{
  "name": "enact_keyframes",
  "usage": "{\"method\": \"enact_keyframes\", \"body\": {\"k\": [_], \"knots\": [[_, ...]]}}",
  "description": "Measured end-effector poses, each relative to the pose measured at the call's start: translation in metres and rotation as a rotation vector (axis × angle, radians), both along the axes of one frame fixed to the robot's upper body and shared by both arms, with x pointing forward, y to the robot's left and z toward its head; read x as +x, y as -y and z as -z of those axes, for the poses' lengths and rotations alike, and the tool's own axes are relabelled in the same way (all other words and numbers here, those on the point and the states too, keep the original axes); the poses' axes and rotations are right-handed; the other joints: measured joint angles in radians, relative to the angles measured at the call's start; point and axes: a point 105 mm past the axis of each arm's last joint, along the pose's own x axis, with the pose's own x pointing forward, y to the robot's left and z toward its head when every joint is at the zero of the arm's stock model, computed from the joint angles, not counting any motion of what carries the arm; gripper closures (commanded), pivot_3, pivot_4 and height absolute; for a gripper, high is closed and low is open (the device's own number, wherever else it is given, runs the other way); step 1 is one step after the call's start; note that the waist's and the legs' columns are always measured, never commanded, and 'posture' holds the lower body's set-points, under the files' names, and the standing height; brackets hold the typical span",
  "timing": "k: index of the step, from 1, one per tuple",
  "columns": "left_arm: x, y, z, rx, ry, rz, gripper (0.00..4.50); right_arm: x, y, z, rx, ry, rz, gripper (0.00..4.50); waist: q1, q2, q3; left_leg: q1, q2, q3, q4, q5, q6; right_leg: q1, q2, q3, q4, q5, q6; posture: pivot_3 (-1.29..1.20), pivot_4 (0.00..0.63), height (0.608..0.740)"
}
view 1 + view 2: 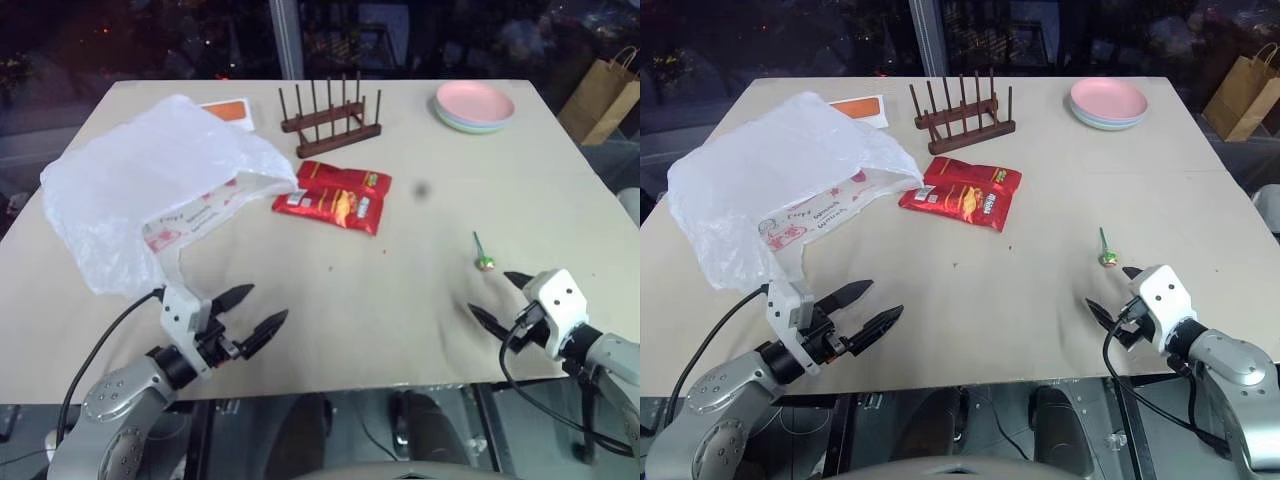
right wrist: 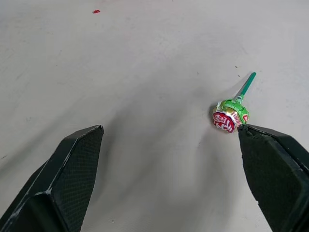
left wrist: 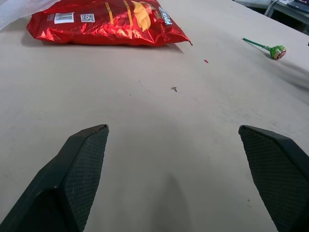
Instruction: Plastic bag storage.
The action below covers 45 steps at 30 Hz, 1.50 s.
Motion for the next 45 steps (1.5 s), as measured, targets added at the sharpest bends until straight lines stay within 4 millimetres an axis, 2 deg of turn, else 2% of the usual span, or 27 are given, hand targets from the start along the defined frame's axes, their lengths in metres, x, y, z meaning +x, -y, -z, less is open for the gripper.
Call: {"method": "enact_keyframes", "body": {"k": [2, 4, 6, 9, 10, 12, 15, 18, 20, 22, 23, 24, 27, 30, 31, 32, 36, 39, 40, 42, 45], "knots": [[0.001, 0.0, -0.001, -0.005, 0.004, -0.006, 0.02, 0.001, -0.001, -0.001, 0.006, -0.002, 0.0, 0.0, 0.0, 0.0, 0.0, 0.0, 0.0, 0.0, 0.0, 0.0, 0.0, 0.0, 0.0, 0.0, 0.0, 0.0, 0.0, 0.0, 0.15, 0.74], [0.009, 0.002, -0.01, -0.041, 0.045, -0.025, 0.02, 0.007, -0.008, -0.013, 0.027, 0.03, -0.021, 0.0, -0.001, 0.0, 0.0, 0.0, 0.0, 0.0, 0.001, 0.0, 0.0, 0.0, 0.0, 0.0, 0.001, 0.0, 0.0, 0.0, 0.15, 0.74], [0.022, 0.008, -0.03, -0.073, 0.126, -0.057, 0.02, 0.011, -0.025, -0.039, 0.078, 0.11, -0.097, 0.0, 0.001, 0.0, 0.0, 0.0, 0.0, -0.001, 0.003, 0.0, 0.0, 0.001, 0.001, -0.001, 0.002, 0.0, 0.0, 0.0, 0.15, 0.74], [0.041, 0.007, -0.068, -0.053, 0.276, -0.156, 0.02, 0.004, -0.057, -0.074, 0.149, 0.218, -0.259, 0.0, 0.002, 0.0, 0.0, 0.001, 0.0, -0.003, 0.003, 0.0, 0.0, 0.003, 0.002, -0.002, 0.003, 0.0, 0.0, 0.0, 0.15, 0.74], [0.05, 0.001, -0.076, -0.003, 0.307, -0.235, 0.02, 0.001, -0.068, -0.082, 0.164, 0.24, -0.321, 0.0, 0.001, 0.0, 0.0, 0.001, 0.0, -0.003, 0.003, 0.0, 0.0, 0.003, 0.002, -0.002, 0.002, 0.0, 0.0, 0.0, 0.15, 0.74], [0.059, -0.01, -0.08, 0.088, 0.316, -0.334, 0.02, -0.002, -0.077, -0.087, 0.165, 0.251, -0.38, 0.0, 0.001, 0.0, 0.0, 0.001, 0.0, -0.003, 0.003, 0.0, 0.0, 0.003, 0.001, -0.001, 0.002, 0.0, 0.0, 0.0, 0.15, 0.74], [0.068, -0.035, -0.084, 0.429, 0.345, -0.478, 0.02, -0.004, -0.091, -0.09, 0.145, 0.249, -0.472, 0.0, -0.003, -0.001, 0.0, 0.001, 0.0, -0.002, 0.002, 0.0, 0.0, 0.003, 0.002, -0.001, 0.001, 0.0, 0.0, 0.0, 0.15, 0.74], [0.072, -0.059, -0.096, 0.691, 0.389, -0.584, 0.02, -0.001, -0.097, -0.093, 0.145, 0.259, -0.501, 0.0, -0.001, -0.001, 0.0, 0.001, 0.0, -0.002, 0.002, 0.0, 0.0, 0.003, 0.002, -0.001, 0.001, 0.0, 0.0, 0.0, 0.15, 0.74], [0.078, -0.074, -0.095, 0.827, 0.373, -0.628, 0.02, 0.0, -0.101, -0.093, 0.145, 0.257, -0.518, 0.0, 0.001, -0.001, 0.0, 0.001, 0.0, -0.003, 0.002, 0.0, 0.0, 0.003, 0.002, -0.002, 0.001, 0.0, 0.0, 0.0, 0.15, 0.74], [0.085, -0.092, -0.084, 0.945, 0.311, -0.668, 0.02, 0.0, -0.103, -0.094, 0.143, 0.262, -0.528, 0.0, 0.0, -0.001, 0.0, 0.001, 0.0, -0.003, 0.002, 0.0, 0.0, 0.003, 0.001, -0.002, 0.001, 0.0, 0.0, 0.0, 0.15, 0.74], [0.086, -0.094, -0.082, 0.956, 0.3, -0.672, 0.02, 0.001, -0.103, -0.094, 0.142, 0.262, -0.528, 0.0, 0.0, -0.001, 0.0, 0.001, 0.0, -0.003, 0.002, 0.0, 0.0, 0.003, 0.001, -0.002, 0.001, 0.0, 0.0, 0.0, 0.15, 0.74], [0.097, -0.096, -0.068, 1.005, 0.252, -0.657, 0.02, 0.004, -0.104, -0.092, 0.139, 0.256, -0.53, 0.0, 0.002, -0.001, 0.001, 0.0, 0.0, -0.003, 0.002, 0.0, 0.0, 0.002, 0.001, -0.002, 0.001, 0.0, 0.0, 0.0, 0.15, 0.74], [0.107, -0.095, -0.061, 1.042, 0.23, -0.633, 0.02, 0.006, -0.105, -0.092, 0.135, 0.263, -0.532, 0.0, 0.002, -0.002, 0.001, 0.0, -0.001, -0.003, 0.001, 0.0, 0.0, 0.002, 0.001, -0.002, 0.001, 0.0, 0.0, 0.0, 0.15, 0.74], [0.126, -0.098, -0.058, 1.085, 0.213, -0.603, 0.02, 0.007, -0.111, -0.092, 0.132, 0.268, -0.551, 0.0, 0.001, -0.002, 0.001, 0.0, 0.0, -0.003, 0.001, 0.0, 0.0, 0.001, 0.001, -0.003, 0.001, 0.0, 0.0, 0.0, 0.15, 0.74], [0.131, -0.101, -0.06, 1.09, 0.213, -0.605, 0.54, 0.006, -0.113, -0.092, 0.133, 0.27, -0.556, 0.0, -0.002, -0.002, 0.001, 0.0, 0.0, -0.003, 0.001, 0.0, 0.0, 0.001, 0.001, -0.003, 0.001, 0.0, 0.0, 0.0, 0.15, 0.74], [0.135, -0.104, -0.064, 1.092, 0.219, -0.614, 0.8, 0.007, -0.115, -0.091, 0.131, 0.271, -0.557, 0.0, -0.004, -0.002, 0.001, 0.0, 0.0, -0.002, 0.001, 0.0, 0.0, 0.001, 0.001, -0.002, 0.001, 0.0, 0.0, 0.0, 0.15, 0.74], [0.143, -0.109, -0.078, 1.073, 0.244, -0.64, 2.62, 0.015, -0.126, -0.091, 0.11, 0.284, -0.558, 0.0, -0.007, -0.002, 0.001, 0.0, 0.0, -0.002, 0.0, 0.0, 0.0, 0.0, 0.001, -0.002, 0.001, 0.002, 0.004, 0.0, 0.15, 0.74], [0.144, -0.113, -0.082, 1.021, 0.233, -0.662, 4.09, 0.032, -0.138, -0.082, 0.083, 0.25, -0.533, 0.0, -0.006, -0.002, 0.001, 0.0, 0.0, -0.002, 0.0, 0.0, 0.0, 0.0, 0.001, -0.002, 0.002, 0.003, 0.004, 0.0, 0.15, 0.74], [0.145, -0.112, -0.084, 1.002, 0.227, -0.665, 4.44, 0.037, -0.141, -0.079, 0.075, 0.24, -0.52, 0.0, -0.005, -0.002, 0.001, 0.0, 0.0, -0.002, 0.0, 0.0, 0.0, 0.0, 0.001, -0.002, 0.002, 0.003, 0.004, 0.0, 0.15, 0.74], [0.145, -0.115, -0.087, 0.914, 0.182, -0.691, 4.44, 0.054, -0.152, -0.074, 0.076, 0.208, -0.49, 0.0, -0.006, -0.002, 0.001, 0.0, 0.0, -0.002, 0.0, 0.0, 0.0, 0.0, 0.001, -0.002, 0.003, 0.003, 0.003, 0.0, 0.15, 0.74], [0.146, -0.109, -0.103, 0.805, 0.164, -0.698, 4.44, 0.087, -0.178, -0.07, 0.201, 0.085, -0.389, 0.0, -0.009, -0.003, 0.001, 0.0, 0.0, -0.003, 0.001, 0.0, 0.0, -0.001, 0.002, -0.002, 0.005, 0.005, 0.0, 0.0, 0.15, 0.74]]}}
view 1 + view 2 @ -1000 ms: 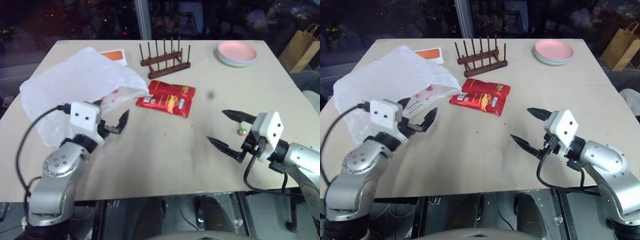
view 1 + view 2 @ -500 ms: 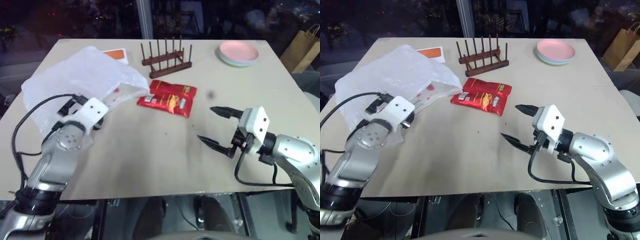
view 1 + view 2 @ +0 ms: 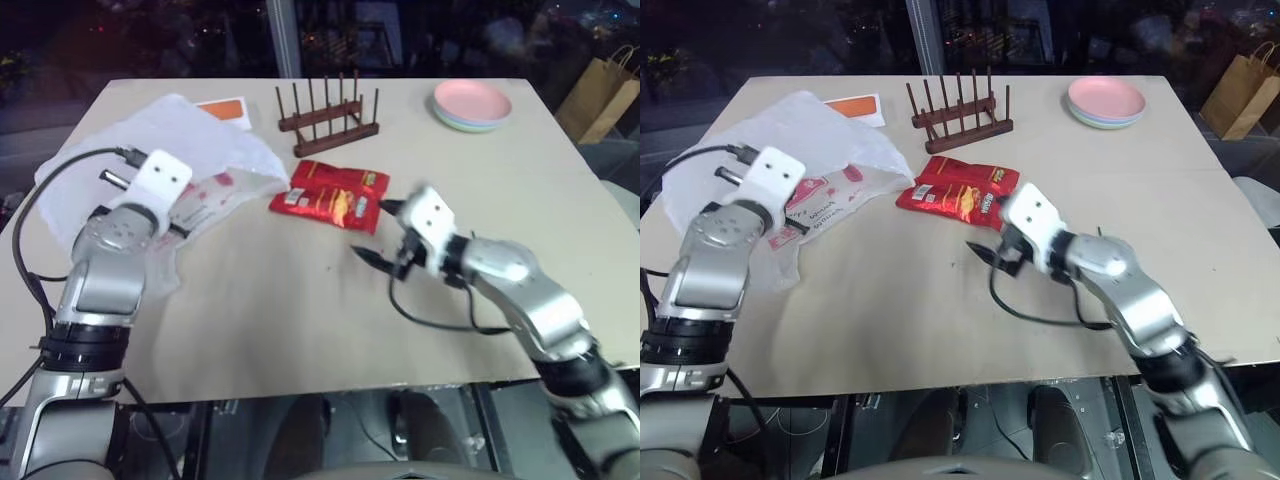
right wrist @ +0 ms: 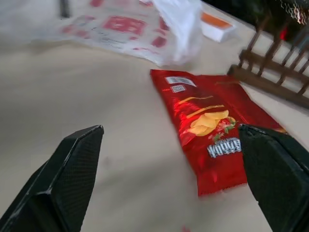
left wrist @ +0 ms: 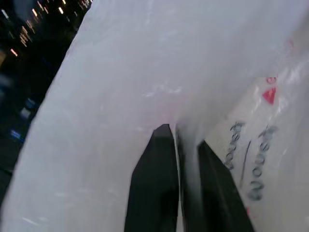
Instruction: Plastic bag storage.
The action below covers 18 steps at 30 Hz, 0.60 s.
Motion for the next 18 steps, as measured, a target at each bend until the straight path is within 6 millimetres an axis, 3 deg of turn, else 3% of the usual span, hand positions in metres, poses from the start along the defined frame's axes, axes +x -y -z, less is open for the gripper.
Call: {"method": "enact_keyframes", "body": {"k": [4, 11, 14, 18], "knots": [[-0.002, 0.005, -0.018, -0.041, 0.033, -0.001, 4.44, 0.024, -0.012, 0.009, 0.139, -0.234, 0.096, 0.0, 0.004, 0.0, 0.0, -0.001, -0.001, -0.001, -0.001, 0.0, 0.0, 0.0, -0.001, 0.0, 0.0, 0.0, -0.001, 0.0, 0.15, 0.74], [-0.007, 0.008, -0.021, -0.069, 0.033, -0.019, 4.44, 0.056, 0.019, 0.024, 0.303, -0.465, 0.357, 0.0, 0.001, 0.0, 0.0, 0.0, -0.003, -0.001, -0.004, 0.0, 0.0, -0.001, -0.002, 0.0, 0.0, 0.0, -0.001, 0.0, 0.15, 0.74], [-0.007, 0.011, -0.02, -0.083, 0.028, -0.017, 4.44, 0.06, 0.012, 0.028, 0.327, -0.52, 0.36, 0.0, -0.009, 0.0, 0.0, 0.0, -0.002, -0.001, -0.004, 0.0, 0.0, -0.001, -0.001, 0.0, 0.001, 0.0, -0.001, 0.0, 0.15, 0.74], [-0.007, 0.018, -0.018, -0.11, 0.02, -0.007, 4.44, 0.072, -0.018, 0.04, 0.371, -0.641, 0.353, 0.0, -0.028, 0.0, 0.0, 0.001, -0.001, -0.001, -0.004, 0.0, 0.0, -0.001, 0.0, 0.001, 0.001, 0.0, -0.001, 0.0, 0.15, 0.74]]}}
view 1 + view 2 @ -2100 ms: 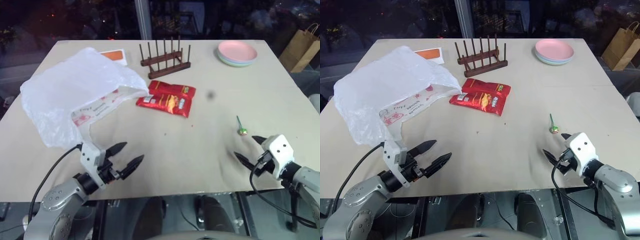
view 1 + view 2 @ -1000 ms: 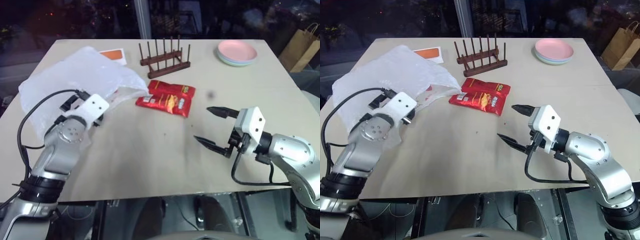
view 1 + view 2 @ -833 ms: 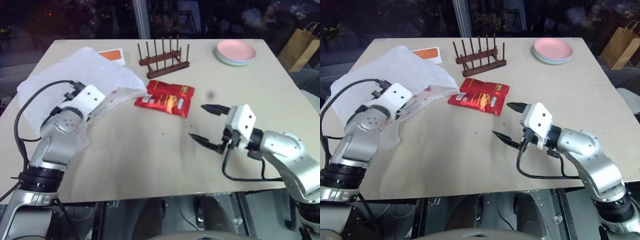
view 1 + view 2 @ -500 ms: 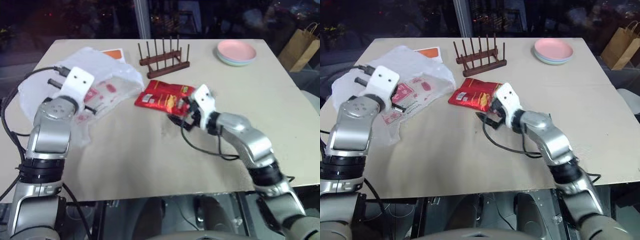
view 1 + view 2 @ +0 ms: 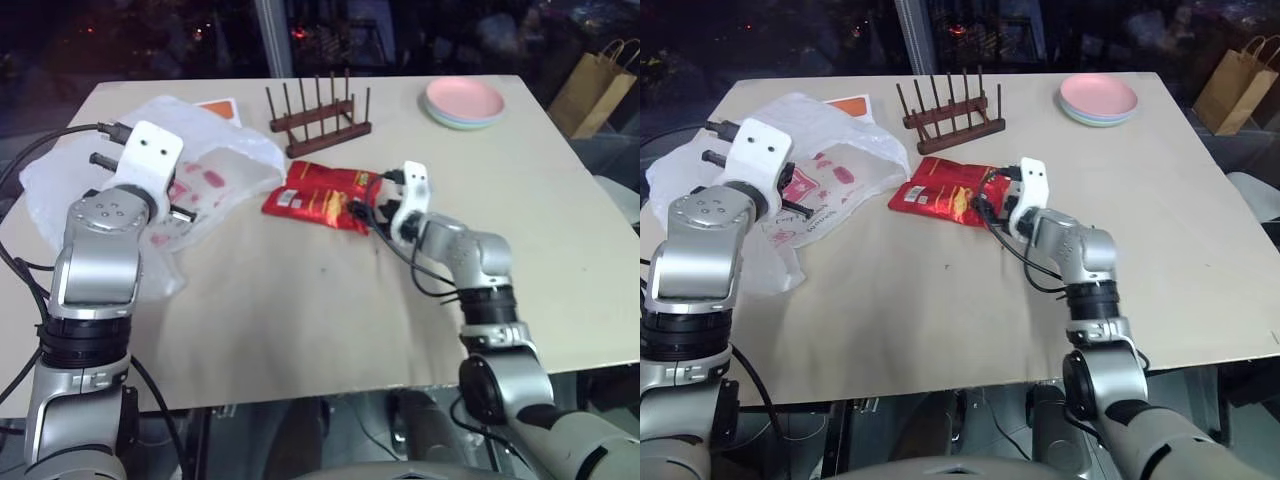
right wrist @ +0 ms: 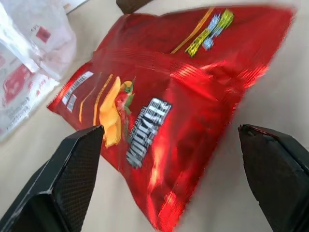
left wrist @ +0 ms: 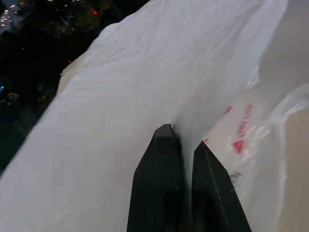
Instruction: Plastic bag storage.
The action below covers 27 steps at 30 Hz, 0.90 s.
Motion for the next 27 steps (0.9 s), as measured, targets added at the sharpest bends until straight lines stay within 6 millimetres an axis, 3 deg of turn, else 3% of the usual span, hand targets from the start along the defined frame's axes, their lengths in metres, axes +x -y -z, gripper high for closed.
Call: {"method": "enact_keyframes", "body": {"k": [7, 10, 13, 18, 22, 27], "knots": [[0.001, 0.0, -0.01, -0.003, 0.014, -0.008, 4.44, 0.011, -0.022, 0.006, -0.047, 0.043, -0.015, 0.0, 0.0, 0.0, 0.0, 0.001, 0.0, 0.0, -0.001, 0.0, 0.0, 0.0, 0.0, 0.0, 0.0, 0.0, 0.0, 0.0, 0.15, 0.74], [0.0, -0.001, -0.008, -0.011, 0.003, -0.014, 4.5, 0.014, -0.021, 0.009, -0.056, 0.062, -0.007, 0.69, -0.001, 0.0, -0.001, 0.002, 0.0, 0.0, -0.001, 0.0, 0.0, 0.0, 0.0, 0.0, 0.001, 0.0, 0.0, 0.0, 0.15, 0.74], [0.0, -0.003, -0.006, -0.031, -0.006, -0.018, 4.5, 0.017, -0.014, 0.013, -0.083, 0.081, 0.011, 2.25, -0.001, 0.0, -0.001, 0.001, 0.0, 0.0, -0.001, 0.0, 0.0, 0.0, 0.0, 0.0, 0.001, 0.0, 0.0, 0.0, 0.15, 0.74], [0.0, -0.011, -0.001, -0.079, -0.023, -0.045, 4.5, 0.016, -0.005, 0.02, -0.166, 0.137, -0.004, 4.44, -0.004, 0.0, 0.0, 0.001, 0.0, 0.0, -0.001, 0.0, 0.0, 0.0, 0.0, 0.0, 0.001, 0.0, 0.0, 0.0, 0.15, 0.74], [0.002, -0.008, 0.007, -0.125, -0.043, -0.04, 4.5, 0.011, 0.007, 0.02, -0.176, 0.172, 0.007, 4.44, 0.006, 0.0, 0.0, 0.0, -0.001, -0.001, -0.001, 0.0, 0.0, 0.0, -0.001, 0.0, 0.0, 0.0, 0.0, 0.0, 0.15, 0.74], [0.007, -0.006, 0.009, -0.21, -0.052, -0.041, 4.5, -0.006, 0.031, 0.002, -0.079, 0.182, 0.006, 4.44, 0.009, 0.0, 0.0, -0.001, -0.001, -0.002, -0.001, 0.0, 0.0, 0.0, -0.001, -0.001, 0.0, 0.0, 0.0, 0.0, 0.15, 0.74]]}}
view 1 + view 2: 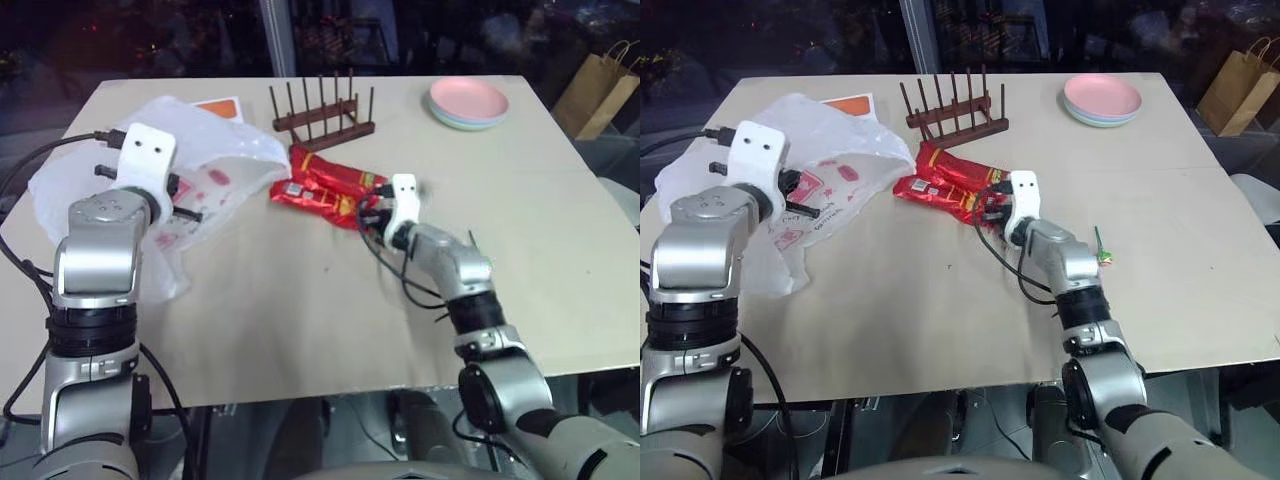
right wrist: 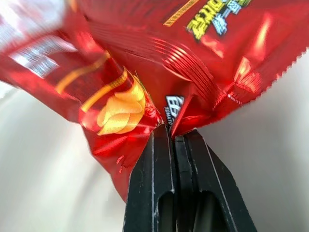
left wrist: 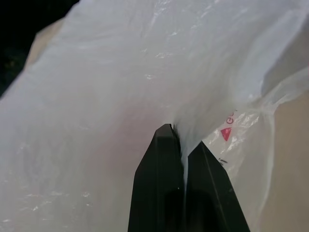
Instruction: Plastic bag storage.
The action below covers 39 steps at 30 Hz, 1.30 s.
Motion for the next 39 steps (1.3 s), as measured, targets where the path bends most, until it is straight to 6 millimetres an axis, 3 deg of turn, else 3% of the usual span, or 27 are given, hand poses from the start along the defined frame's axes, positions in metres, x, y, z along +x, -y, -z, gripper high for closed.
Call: {"method": "enact_keyframes", "body": {"k": [4, 10, 14, 18, 24, 32, 39], "knots": [[0.009, 0.012, -0.008, -0.09, 0.009, 0.03, 4.5, -0.032, 0.025, -0.025, 0.016, 0.045, -0.08, 4.44, 0.002, 0.0, 0.0, 0.0, 0.0, -0.001, 0.0, 0.0, 0.0, 0.0, 0.0, -0.001, 0.0, 0.0, 0.0, 0.0, 0.15, 0.74], [0.023, 0.033, -0.028, -0.191, 0.032, 0.099, 4.5, -0.071, 0.044, -0.038, 0.064, 0.024, -0.139, 4.44, -0.002, 0.0, 0.0, 0.0, 0.0, 0.0, 0.0, 0.0, 0.0, 0.0, 0.0, 0.0, 0.0, 0.0, 0.0, 0.0, 0.15, 0.74], [0.028, 0.057, -0.034, -0.266, 0.026, 0.18, 4.5, -0.086, 0.044, -0.058, 0.162, 0.054, -0.164, 4.44, -0.002, 0.0, 0.0, 0.0, 0.0, 0.0, 0.0, 0.0, 0.0, 0.0, 0.0, 0.0, 0.0, 0.0, 0.0, 0.0, 0.15, 0.74], [0.03, 0.076, -0.042, -0.36, 0.007, 0.263, 4.5, -0.094, 0.03, -0.069, 0.228, 0.057, -0.217, 4.44, -0.003, 0.0, 0.0, 0.0, 0.0, 0.0, 0.0, 0.0, 0.0, 0.0, 0.0, 0.0, 0.0, 0.0, 0.0, 0.0, 0.15, 0.74], [0.025, 0.087, -0.051, -0.468, -0.01, 0.341, 4.5, -0.094, 0.018, -0.074, 0.218, 0.057, -0.236, 4.44, -0.003, 0.0, 0.0, 0.0, 0.0, 0.001, 0.0, 0.0, 0.0, 0.0, 0.0, 0.0, 0.0, 0.0, 0.0, 0.0, 0.15, 0.74], [0.009, 0.106, -0.055, -0.508, -0.056, 0.466, 4.5, -0.061, -0.015, -0.07, 0.211, 0.01, -0.195, 4.44, -0.004, 0.0, 0.0, 0.0, 0.0, 0.001, 0.0, 0.0, 0.0, 0.0, 0.0, 0.001, 0.0, 0.0, 0.0, 0.0, 0.15, 0.74], [-0.001, 0.124, -0.044, -0.564, -0.107, 0.51, 4.5, -0.041, -0.041, -0.066, 0.243, -0.029, -0.148, 4.44, -0.002, 0.0, 0.0, 0.0, 0.0, 0.001, 0.0, 0.0, 0.0, 0.0, 0.0, 0.0, 0.0, 0.0, 0.0, 0.0, 0.15, 0.74]]}}
